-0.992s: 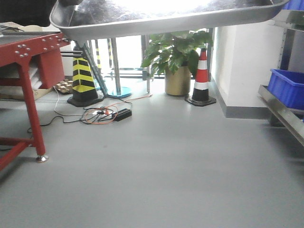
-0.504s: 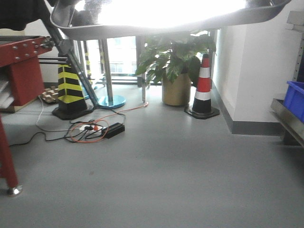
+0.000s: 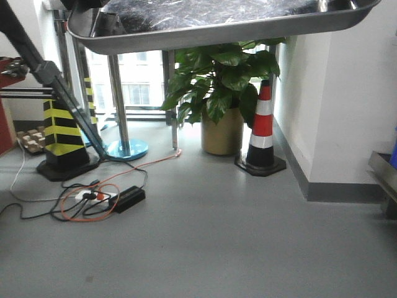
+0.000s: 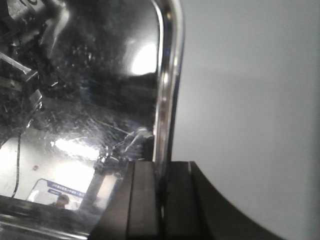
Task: Stack silver trays without gaps
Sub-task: 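Hold the tray raised in both grippers while the base drives to another rack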
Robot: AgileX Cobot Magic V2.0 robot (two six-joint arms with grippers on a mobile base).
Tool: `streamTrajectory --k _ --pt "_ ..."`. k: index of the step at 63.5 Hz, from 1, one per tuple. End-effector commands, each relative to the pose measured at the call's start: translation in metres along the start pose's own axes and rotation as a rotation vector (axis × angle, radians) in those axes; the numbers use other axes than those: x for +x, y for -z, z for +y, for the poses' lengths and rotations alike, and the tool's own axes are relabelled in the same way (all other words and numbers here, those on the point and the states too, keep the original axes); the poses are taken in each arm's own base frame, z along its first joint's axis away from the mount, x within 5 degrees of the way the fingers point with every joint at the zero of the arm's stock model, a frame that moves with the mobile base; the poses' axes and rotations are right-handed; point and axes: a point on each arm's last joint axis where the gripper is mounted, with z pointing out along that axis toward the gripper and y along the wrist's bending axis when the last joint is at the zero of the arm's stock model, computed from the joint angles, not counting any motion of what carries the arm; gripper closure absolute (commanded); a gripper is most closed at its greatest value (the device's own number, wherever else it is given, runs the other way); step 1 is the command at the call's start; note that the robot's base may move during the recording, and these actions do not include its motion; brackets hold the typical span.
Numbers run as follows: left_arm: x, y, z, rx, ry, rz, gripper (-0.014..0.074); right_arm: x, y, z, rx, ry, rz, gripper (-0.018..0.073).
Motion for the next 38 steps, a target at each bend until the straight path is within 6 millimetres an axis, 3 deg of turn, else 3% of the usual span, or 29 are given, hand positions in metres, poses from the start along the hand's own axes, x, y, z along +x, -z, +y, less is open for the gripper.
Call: streamTrajectory --k 1,38 --pt "0.0061 0.0205 -0.0018 0.025 -0.035 0.005 0.0645 -0.0112 0.0225 0.0025 -0.083 0.003 -0.155 0.0503" --pt "0.0059 0.0205 -0.0019 0.026 -0.035 0.002 0.0645 -0.0112 0.0225 0.0025 -0.083 0.003 -0.155 0.0503"
